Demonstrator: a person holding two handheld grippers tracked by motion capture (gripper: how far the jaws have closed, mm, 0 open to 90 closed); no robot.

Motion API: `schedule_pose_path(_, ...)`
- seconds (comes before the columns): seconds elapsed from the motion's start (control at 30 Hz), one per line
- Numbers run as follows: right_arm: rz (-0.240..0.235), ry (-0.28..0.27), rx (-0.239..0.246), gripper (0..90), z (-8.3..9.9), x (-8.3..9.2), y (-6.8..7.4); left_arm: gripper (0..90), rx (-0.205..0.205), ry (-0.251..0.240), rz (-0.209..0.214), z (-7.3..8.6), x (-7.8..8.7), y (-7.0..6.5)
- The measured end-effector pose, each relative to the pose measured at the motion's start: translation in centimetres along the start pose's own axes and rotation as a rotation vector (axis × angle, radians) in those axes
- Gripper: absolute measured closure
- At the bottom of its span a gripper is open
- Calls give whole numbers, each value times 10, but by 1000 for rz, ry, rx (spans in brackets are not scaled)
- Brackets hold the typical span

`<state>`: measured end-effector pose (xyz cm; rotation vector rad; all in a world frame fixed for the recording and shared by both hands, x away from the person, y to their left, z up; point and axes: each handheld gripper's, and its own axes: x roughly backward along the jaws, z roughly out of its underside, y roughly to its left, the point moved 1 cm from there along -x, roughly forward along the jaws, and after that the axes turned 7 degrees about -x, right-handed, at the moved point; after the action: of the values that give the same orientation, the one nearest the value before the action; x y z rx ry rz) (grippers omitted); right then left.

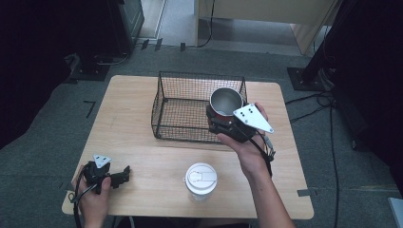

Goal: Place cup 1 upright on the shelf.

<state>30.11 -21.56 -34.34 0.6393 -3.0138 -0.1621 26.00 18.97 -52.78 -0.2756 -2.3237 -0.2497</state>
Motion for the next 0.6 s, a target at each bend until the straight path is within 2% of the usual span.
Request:
schedule_pose_path(0.27,-6,-34,-53,72,-3,-19,-3,0,-1,0,0,0,0,0)
schedule_pose_path(0.47,23,-66,-42,72,1,-39,-9,0,1,-1,0,0,0,0)
schedule_pose_path(0.6,30,-57,-56,72,4,-51,-13,0,0,-1,0,0,0,0)
